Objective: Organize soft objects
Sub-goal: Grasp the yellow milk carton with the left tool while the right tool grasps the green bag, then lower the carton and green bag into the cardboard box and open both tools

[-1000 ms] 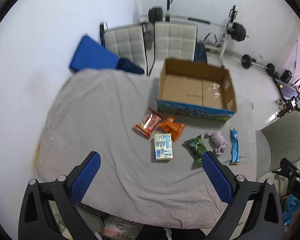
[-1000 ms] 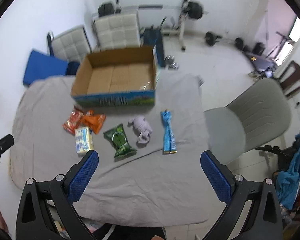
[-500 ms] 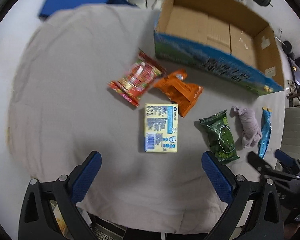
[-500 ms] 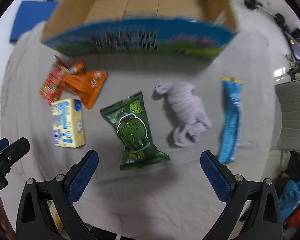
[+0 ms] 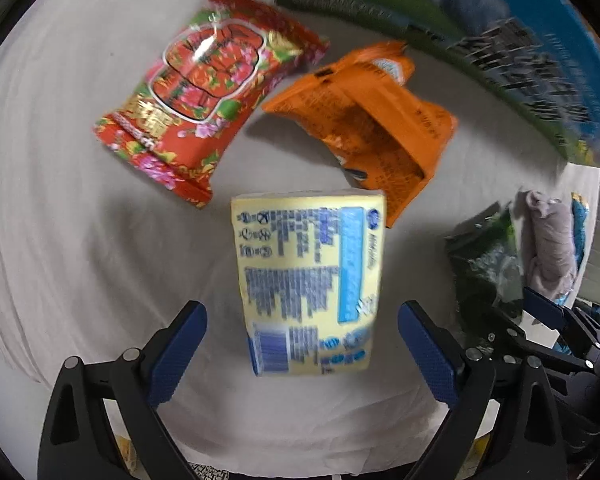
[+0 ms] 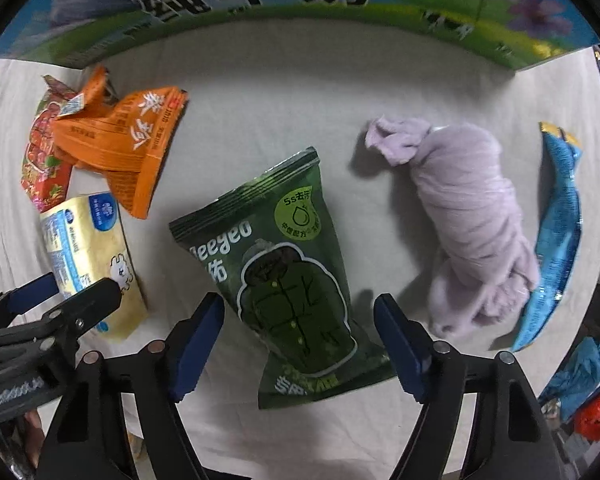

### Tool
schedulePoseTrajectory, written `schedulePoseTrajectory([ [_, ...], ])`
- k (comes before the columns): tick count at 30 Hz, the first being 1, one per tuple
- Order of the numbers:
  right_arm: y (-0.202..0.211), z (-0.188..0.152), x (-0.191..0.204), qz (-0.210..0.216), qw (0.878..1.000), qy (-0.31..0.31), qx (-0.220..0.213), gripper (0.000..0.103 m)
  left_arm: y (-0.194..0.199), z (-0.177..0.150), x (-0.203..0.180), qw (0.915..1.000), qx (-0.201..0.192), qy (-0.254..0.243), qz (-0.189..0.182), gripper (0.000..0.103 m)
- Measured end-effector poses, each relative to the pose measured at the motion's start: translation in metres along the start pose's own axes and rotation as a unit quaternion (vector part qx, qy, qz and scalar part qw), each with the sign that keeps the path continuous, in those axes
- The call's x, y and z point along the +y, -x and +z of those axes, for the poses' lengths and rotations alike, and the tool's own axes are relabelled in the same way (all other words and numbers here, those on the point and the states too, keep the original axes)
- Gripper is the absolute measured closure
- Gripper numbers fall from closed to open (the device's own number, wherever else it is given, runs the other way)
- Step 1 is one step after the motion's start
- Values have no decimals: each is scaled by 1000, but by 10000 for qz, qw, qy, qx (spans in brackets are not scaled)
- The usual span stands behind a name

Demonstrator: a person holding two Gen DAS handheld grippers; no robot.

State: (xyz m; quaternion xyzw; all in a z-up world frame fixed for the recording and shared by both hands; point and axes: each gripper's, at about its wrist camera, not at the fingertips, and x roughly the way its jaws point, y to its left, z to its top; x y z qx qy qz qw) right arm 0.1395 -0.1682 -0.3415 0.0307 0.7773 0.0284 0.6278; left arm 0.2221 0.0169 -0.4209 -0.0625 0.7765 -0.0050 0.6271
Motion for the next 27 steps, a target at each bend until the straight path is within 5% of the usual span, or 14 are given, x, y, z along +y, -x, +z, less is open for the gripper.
schedulePoseTrajectory([
  [2,-11,3,1,-48,10000,-28,79,40,-7,2,0,10000,44,-19,-43,18],
  [4,-22,7,2,-59,9999,-89,112,44,-14,2,0,9999,83,-96,-32,40],
  [13,-24,-5,-5,-24,9997,-247,1,59,-15,-25,-15,9993,-291,-221,58,42],
  [22,30,-38,-21,626,9962,-281,-529,62,56,-71,-8,9946,-983,-336,-15,42],
  [27,99,-38,-44,978,9880,-371,-1140,62,122,-77,-24,9852,-1595,-539,-317,42],
])
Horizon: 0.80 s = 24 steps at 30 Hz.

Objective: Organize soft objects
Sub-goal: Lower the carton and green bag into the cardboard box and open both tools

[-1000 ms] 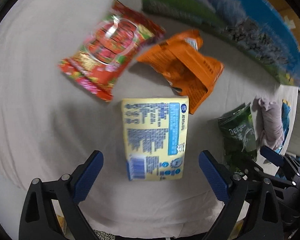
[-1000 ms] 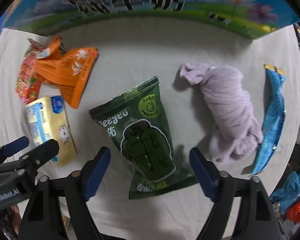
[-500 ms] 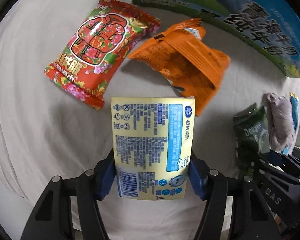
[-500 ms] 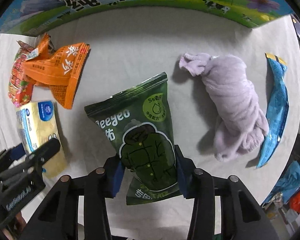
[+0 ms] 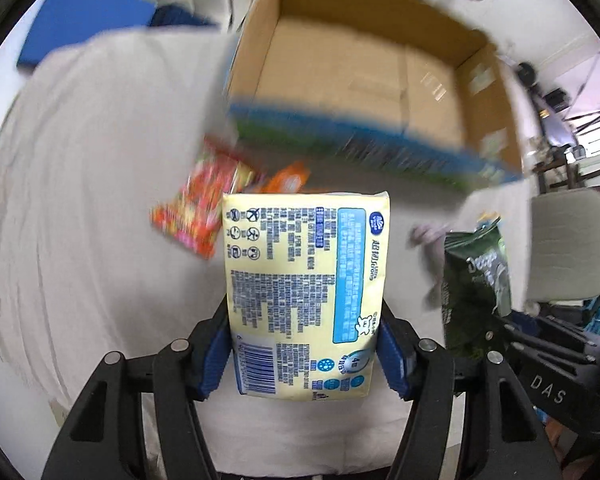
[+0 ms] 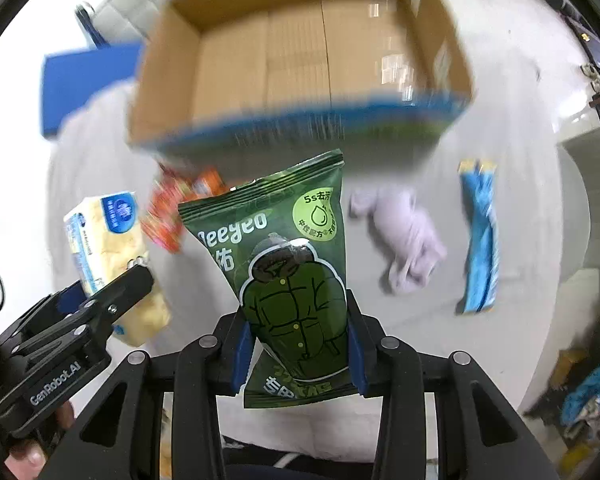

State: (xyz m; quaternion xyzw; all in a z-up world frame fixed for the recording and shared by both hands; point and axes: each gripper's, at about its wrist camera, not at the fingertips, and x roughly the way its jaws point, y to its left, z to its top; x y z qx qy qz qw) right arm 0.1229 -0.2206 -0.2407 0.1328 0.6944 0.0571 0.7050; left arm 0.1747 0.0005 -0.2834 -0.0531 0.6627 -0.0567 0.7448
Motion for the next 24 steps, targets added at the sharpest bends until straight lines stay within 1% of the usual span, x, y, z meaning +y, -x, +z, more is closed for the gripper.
schedulePoseTrajectory([
  [1,13,5,1,41,9999,-1,-113,62,12,9,-7,9999,-94,-67,-41,42],
  [3,39,29,-2,172,9992,-12,-372,62,29,26,-16,9994,-259,-185,-151,42],
  [4,56,43,5,169,9989,2,-431,62,39,39,-22,9988,-343,-254,-226,42],
  [5,64,55,4,172,9984,6,-544,62,48,53,-26,9983,-398,-314,-284,42],
  [7,77,79,7,64,9974,4,-712,62,56,81,-36,9975,-426,-419,-369,42],
  [9,77,106,2,-51,9965,-57,-832,62,57,110,-41,9968,-406,-518,-462,42],
  [12,71,149,-4,-139,9963,-187,-827,62,37,154,-50,9966,-341,-592,-466,42],
  [13,72,165,-1,-172,9965,-219,-789,62,30,165,-55,9969,-278,-578,-451,42],
  [15,58,190,-7,-216,9964,-340,-743,62,9,193,-58,9973,-100,-538,-498,42],
  [17,46,213,-11,-306,9960,-444,-706,62,1,221,-65,9976,63,-468,-515,42],
  [18,33,226,-14,-301,9964,-460,-652,62,-14,232,-66,9974,165,-468,-529,42],
  [20,16,242,-19,-374,9962,-537,-582,62,-30,250,-71,9971,331,-447,-529,42],
  [24,-22,270,-31,-475,9962,-624,-389,62,-66,274,-79,9958,639,-403,-522,42],
])
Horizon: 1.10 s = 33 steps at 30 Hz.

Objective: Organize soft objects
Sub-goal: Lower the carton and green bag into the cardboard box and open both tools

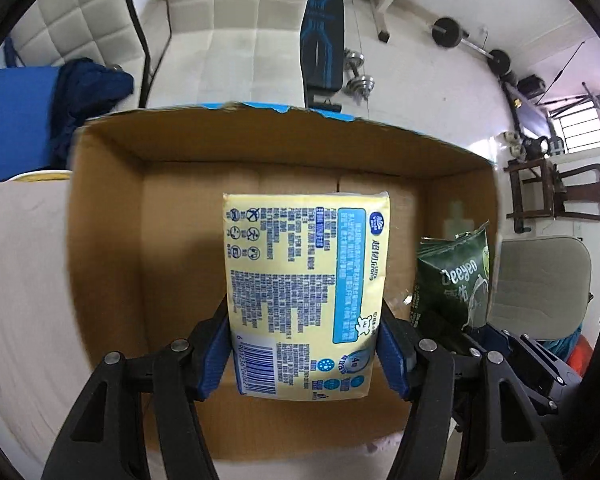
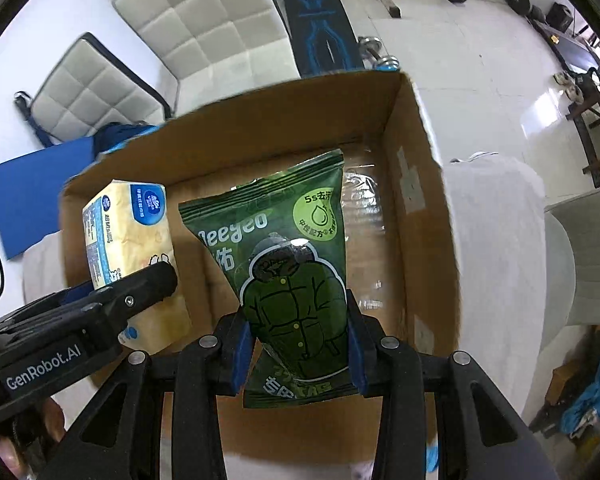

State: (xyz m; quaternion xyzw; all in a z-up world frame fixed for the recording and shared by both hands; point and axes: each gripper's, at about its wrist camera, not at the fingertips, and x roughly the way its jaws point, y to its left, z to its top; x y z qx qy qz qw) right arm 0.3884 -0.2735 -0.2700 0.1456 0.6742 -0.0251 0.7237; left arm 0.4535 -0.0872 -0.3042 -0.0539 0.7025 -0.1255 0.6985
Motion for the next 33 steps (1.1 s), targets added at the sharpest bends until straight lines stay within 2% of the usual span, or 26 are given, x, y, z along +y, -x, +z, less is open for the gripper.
schedulePoseTrajectory([
  [6,-42,22,-4,-168,9997,7,158,62,-39,25,-3,9996,245,-38,110,42],
  [13,-76,39,-6,-182,9994,39,289,60,-58,38,-11,9988,475,-92,50,41],
  [15,-80,40,-6,-98,9993,64,355,52,-60,40,-9,9985,512,-13,199,41],
  [16,-80,39,-8,-74,9993,59,366,38,-60,41,-7,9982,537,62,253,40],
  [17,-81,39,-10,-68,9993,48,359,31,-58,40,-7,9983,530,96,237,40],
  [20,-79,36,-11,-84,9992,105,364,30,-49,37,-9,9987,426,80,281,39],
  [21,-78,35,-9,-101,9992,104,379,30,-47,36,-11,9987,384,35,331,36],
  [25,-67,30,-2,-155,9989,209,378,18,-30,26,-14,9982,215,-119,540,34],
  [30,-52,13,2,-262,9976,396,509,17,-9,11,-9,9968,31,-147,782,34],
  [31,-49,9,2,-283,9973,414,527,12,-5,6,-7,9959,23,-173,886,34],
  [32,-46,5,2,-253,9973,449,522,3,-2,2,-6,9957,15,-192,901,34],
  [33,-42,2,4,-250,9971,484,522,0,2,-3,-4,9957,-5,-191,912,22],
])
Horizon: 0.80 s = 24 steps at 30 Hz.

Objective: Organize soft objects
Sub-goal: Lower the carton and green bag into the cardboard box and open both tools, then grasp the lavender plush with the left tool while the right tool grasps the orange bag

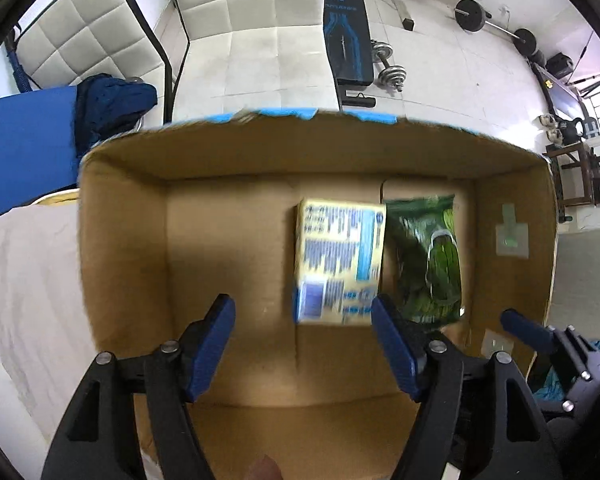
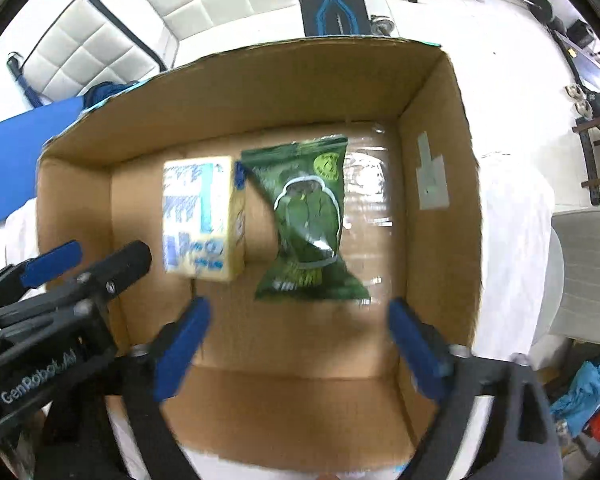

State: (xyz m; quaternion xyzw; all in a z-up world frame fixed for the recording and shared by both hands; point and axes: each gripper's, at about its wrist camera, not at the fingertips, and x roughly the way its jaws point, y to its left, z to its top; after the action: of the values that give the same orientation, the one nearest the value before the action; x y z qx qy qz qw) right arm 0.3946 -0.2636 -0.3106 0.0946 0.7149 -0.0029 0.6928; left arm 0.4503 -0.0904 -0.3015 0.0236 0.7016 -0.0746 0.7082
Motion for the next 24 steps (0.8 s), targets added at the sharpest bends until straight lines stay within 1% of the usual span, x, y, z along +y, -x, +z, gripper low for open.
schedulePoseTrajectory([
  [1,3,-3,2,8,10000,29,-1,0,4,-5,3,10000,-22,10,26,5],
  [2,7,-9,3,15,10000,86,-4,0,8,-10,7,10000,-51,33,-4,2],
  [4,12,-14,7,-21,9999,152,-11,0,18,-23,11,9999,-103,95,-67,2],
  [5,16,-18,7,-21,9998,174,-32,0,22,-24,14,9998,-130,118,-70,2],
  [6,30,-23,13,-33,9998,196,-43,0,28,-27,15,9997,-177,148,-73,2],
  [10,58,-40,12,0,9995,286,-148,0,57,-51,16,9990,-403,177,-69,2],
  [15,90,-82,12,146,9987,407,-259,0,94,-84,24,9969,-760,198,67,2],
  [18,100,-113,4,121,9987,390,-305,0,119,-120,29,9932,-1073,303,350,2],
  [20,100,-135,-7,56,9989,332,-338,0,123,-139,31,9918,-1143,395,419,2],
  [22,95,-159,-23,-4,9994,208,-280,0,125,-163,33,9917,-1154,482,286,2],
  [24,88,-176,-38,-69,9998,117,-176,0,119,-187,34,9924,-1032,645,171,2],
])
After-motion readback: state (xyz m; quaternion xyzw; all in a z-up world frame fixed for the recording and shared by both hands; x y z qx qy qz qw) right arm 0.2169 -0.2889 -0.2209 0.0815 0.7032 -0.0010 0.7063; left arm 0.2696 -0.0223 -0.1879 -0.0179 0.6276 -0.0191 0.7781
